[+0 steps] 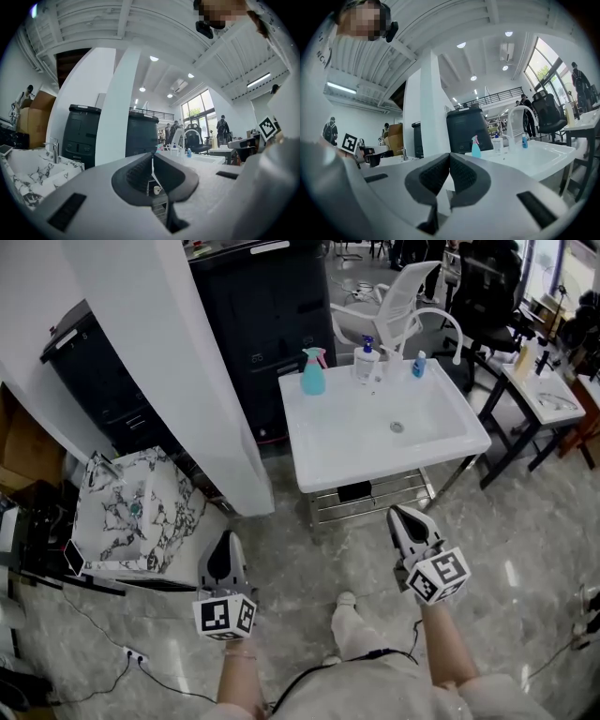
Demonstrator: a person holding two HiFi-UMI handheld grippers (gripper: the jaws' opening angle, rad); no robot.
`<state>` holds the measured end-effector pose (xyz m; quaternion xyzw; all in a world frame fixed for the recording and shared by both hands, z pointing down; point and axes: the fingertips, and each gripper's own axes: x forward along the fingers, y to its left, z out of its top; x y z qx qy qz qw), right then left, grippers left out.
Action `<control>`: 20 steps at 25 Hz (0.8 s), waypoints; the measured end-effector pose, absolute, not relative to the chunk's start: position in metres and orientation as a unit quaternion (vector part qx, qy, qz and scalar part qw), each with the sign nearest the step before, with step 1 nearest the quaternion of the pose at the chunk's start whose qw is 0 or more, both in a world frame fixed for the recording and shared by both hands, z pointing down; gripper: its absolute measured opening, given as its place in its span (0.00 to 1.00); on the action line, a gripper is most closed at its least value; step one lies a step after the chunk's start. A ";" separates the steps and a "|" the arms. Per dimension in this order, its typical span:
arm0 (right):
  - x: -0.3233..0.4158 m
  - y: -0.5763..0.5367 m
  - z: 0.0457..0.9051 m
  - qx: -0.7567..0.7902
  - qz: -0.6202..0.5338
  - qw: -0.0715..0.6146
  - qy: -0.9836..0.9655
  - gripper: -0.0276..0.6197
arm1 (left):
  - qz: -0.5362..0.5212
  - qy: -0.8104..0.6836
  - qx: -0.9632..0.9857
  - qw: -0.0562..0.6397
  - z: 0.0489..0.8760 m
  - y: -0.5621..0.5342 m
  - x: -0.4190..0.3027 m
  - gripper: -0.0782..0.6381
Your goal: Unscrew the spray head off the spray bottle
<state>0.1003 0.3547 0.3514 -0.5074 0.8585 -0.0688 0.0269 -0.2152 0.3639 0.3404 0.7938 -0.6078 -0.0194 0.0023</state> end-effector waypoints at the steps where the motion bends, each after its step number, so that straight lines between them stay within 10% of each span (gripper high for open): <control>1: 0.101 0.347 0.352 -0.506 -0.069 0.025 0.859 0.05 | -0.019 -0.609 0.793 0.004 0.341 0.356 -0.215 0.13; 20: 0.129 0.219 0.370 -0.495 -0.086 0.018 0.865 0.05 | -0.008 -0.611 0.791 0.010 0.354 0.231 -0.185 0.13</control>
